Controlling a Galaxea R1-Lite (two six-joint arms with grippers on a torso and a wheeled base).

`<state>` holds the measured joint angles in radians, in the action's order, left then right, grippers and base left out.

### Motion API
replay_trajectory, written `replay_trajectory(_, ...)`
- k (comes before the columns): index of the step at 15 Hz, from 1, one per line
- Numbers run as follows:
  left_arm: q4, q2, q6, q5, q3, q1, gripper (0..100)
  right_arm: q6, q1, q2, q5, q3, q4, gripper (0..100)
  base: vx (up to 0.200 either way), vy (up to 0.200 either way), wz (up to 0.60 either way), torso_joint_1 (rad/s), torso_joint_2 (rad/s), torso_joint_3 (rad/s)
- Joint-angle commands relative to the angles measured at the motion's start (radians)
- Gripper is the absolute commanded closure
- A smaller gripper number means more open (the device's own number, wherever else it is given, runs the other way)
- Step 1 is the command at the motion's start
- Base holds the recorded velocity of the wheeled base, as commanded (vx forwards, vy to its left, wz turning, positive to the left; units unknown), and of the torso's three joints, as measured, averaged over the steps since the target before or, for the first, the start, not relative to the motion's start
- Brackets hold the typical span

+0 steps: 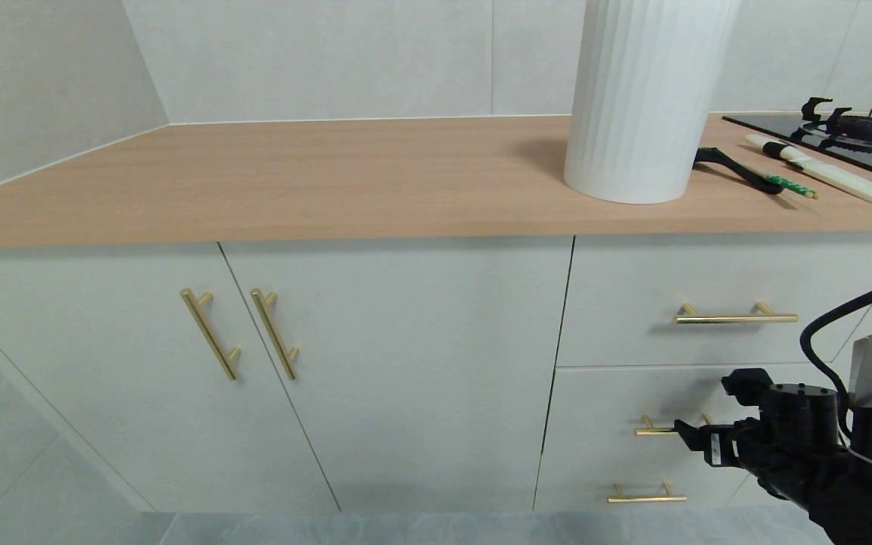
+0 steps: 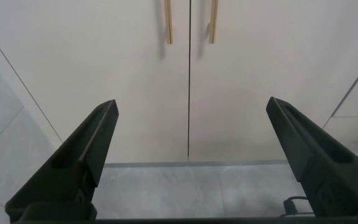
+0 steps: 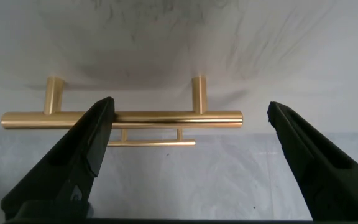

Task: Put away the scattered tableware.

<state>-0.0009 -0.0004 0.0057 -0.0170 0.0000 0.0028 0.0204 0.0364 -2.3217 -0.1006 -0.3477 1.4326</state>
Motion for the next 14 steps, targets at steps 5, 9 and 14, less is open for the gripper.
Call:
replay_trajectory(5,0.001,0.0,0.0,0.0,0.0,0.0,0,0.003,0.0,-0.054,-0.016,-0.001,0.057,0,0.0,0.0,0.0,0.0,0.0,0.0)
replay_trajectory(9,-0.001,0.0,0.0,0.0,0.0,0.0,0,0.009,0.0,-0.056,-0.014,0.01,0.055,0,0.0,0.0,0.0,0.0,0.0,0.0)
replay_trajectory(14,-0.001,0.0,0.0,0.0,0.0,0.0,0,0.067,0.036,0.108,-0.008,0.124,0.008,0,0.0,0.0,0.0,0.0,0.0,0.0)
